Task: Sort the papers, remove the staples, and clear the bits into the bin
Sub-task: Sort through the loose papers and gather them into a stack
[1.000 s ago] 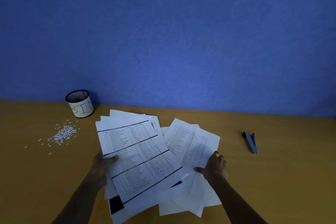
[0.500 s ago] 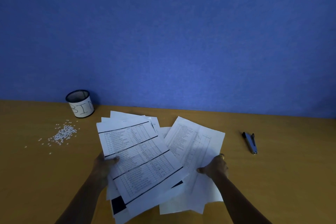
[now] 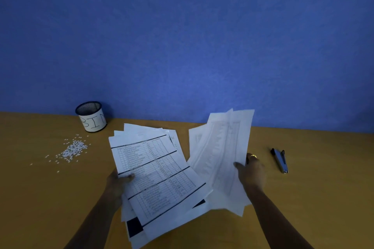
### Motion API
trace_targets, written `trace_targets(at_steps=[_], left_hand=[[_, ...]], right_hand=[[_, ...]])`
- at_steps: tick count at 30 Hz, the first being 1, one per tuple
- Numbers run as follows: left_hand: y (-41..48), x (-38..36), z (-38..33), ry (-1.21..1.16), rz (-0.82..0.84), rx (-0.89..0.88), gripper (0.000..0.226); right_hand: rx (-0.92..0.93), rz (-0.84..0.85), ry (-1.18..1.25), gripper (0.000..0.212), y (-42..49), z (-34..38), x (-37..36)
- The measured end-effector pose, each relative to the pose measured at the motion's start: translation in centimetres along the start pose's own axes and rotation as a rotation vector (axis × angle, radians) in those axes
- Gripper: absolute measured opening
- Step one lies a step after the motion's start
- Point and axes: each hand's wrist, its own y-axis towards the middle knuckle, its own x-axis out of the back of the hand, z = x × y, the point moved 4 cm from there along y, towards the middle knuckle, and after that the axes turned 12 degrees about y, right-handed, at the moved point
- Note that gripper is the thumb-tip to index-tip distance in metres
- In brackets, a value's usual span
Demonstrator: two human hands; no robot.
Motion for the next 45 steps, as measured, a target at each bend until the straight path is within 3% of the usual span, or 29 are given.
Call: trace_targets(at_steps=[7,10,12,14,18,24,27,35,39,45], left_hand=[[0.0,-0.2,-0.5,0.075,-0.010,-0.044,0.054],[-0.1,-0.3,-0.8,0.082,-0.021,-0.038,0.052],[-0.4,-0.4,-1.1,0.082,-0.028,-0.063,0.052],[-0.7,-0.8,-1.5,0.077,-0.019,-0.090,0.051],[-1.6,-1.8,-2.6,0.034,0.025,-0.123,0.047],[-2.9,-3.6,-5.0,-0.011,0.148,-0.148,0.031],[-3.0,-4.3,-6.0,-0.038,0.200,-0.148,0.041],[-3.8,-5.6,-7.1,-0.046,0.252,-0.166,0.035],[-4.2,-5.7,-7.4,-0.049,0.268,-0.147,0.046],[-4.2,-5.8,-7.2,-0.059,0.261,-0.130,0.034]], right_hand=[[0.233,0.025,0.170,0.025,0.6,5.8,3.1],[0.336,0.073,0.253,0.006,0.3,8.2,4.1],[0.370,0.118,0.323,0.024,0.0,9.6,4.3],[0.341,0.202,0.478,0.011,-0.2,10.5,4.5],[0.185,0.392,0.730,0.026,-0.4,10.7,3.9],[-0.023,0.562,0.775,0.033,-0.9,6.6,1.1],[-0.068,0.612,0.756,0.038,-1.1,4.6,0.2],[-0.043,0.596,0.712,0.047,-1.0,3.0,-0.9],[-0.093,0.442,0.722,0.029,-0.9,2.7,-1.4],[-0.148,0.331,0.776,0.013,-1.3,2.4,-1.9]])
